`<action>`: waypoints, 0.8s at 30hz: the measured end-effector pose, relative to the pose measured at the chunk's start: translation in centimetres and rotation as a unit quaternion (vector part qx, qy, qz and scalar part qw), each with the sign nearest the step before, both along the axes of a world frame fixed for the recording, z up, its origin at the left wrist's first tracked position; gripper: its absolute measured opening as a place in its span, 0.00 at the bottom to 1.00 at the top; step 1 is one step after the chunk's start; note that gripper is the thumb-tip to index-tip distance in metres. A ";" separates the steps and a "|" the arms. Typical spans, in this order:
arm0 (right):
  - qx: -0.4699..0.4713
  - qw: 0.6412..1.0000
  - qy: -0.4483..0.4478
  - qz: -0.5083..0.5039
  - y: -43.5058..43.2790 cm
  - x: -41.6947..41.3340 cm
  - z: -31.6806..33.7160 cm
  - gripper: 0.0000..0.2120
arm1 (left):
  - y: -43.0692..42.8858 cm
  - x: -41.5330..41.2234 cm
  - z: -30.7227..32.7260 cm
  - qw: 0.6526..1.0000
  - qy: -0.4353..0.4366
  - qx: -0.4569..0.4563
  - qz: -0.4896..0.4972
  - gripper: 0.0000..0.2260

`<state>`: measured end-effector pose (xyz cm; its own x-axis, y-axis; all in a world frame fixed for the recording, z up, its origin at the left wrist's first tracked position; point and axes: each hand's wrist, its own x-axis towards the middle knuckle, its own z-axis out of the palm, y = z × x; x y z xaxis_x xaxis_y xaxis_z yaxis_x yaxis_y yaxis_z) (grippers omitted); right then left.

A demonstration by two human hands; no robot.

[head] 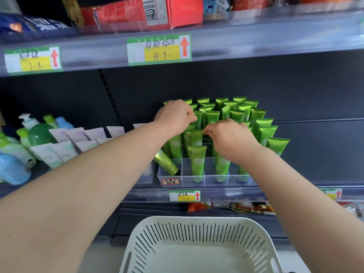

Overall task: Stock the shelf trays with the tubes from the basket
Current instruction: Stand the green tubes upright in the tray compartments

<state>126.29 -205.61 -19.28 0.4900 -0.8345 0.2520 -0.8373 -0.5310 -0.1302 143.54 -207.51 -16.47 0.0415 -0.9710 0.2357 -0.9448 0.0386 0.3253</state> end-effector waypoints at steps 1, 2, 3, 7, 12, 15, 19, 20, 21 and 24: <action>-0.003 1.000 0.002 -0.002 -0.1 0.0 0.0 0.17 | -0.2 0.1 0.2 1.000 -0.014 -0.007 0.007 0.06; -0.006 1.000 0.003 -0.002 -0.2 0.0 0.0 0.16 | -0.3 0.2 0.3 0.999 -0.036 -0.005 0.010 0.06; -0.008 1.000 0.001 0.000 -0.2 -0.1 -0.1 0.13 | -0.5 0.3 0.3 0.998 -0.062 0.004 0.009 0.06; -0.014 1.000 -0.006 0.007 -0.2 -0.3 -0.3 0.12 | -1.2 0.2 -0.2 0.994 -0.099 0.043 0.013 0.08; -0.025 0.999 -0.023 -0.006 -0.3 -0.9 -0.5 0.12 | -1.6 -1.3 -0.5 0.995 -0.095 -0.005 0.005 0.08; -0.023 0.999 -0.032 -0.015 -0.5 -1.2 -0.5 0.13 | -1.9 -2.3 -0.7 0.995 -0.102 -0.015 -0.010 0.08; -0.021 0.999 -0.040 -0.022 -0.6 -1.4 -0.5 0.11 | -2.0 -2.3 -0.8 0.995 -0.096 0.003 -0.025 0.07; -0.019 0.999 -0.043 -0.023 -0.5 -1.4 -0.5 0.11 | -2.0 -2.1 -0.7 0.996 -0.086 0.006 -0.025 0.06; -0.018 0.999 -0.045 -0.023 -0.4 -1.3 -0.4 0.10 | -1.9 -1.8 -0.5 0.997 -0.073 0.006 -0.023 0.06; -0.022 0.998 -0.054 -0.020 -0.1 -0.7 0.0 0.11 | -1.5 -0.5 0.3 0.999 -0.032 -0.010 -0.012 0.06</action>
<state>125.61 -205.67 -19.26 0.4237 -0.8401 0.3387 -0.8407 -0.5039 -0.1981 143.02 -208.97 -16.22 0.0034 -0.9668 0.2556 -0.9624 0.0662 0.2634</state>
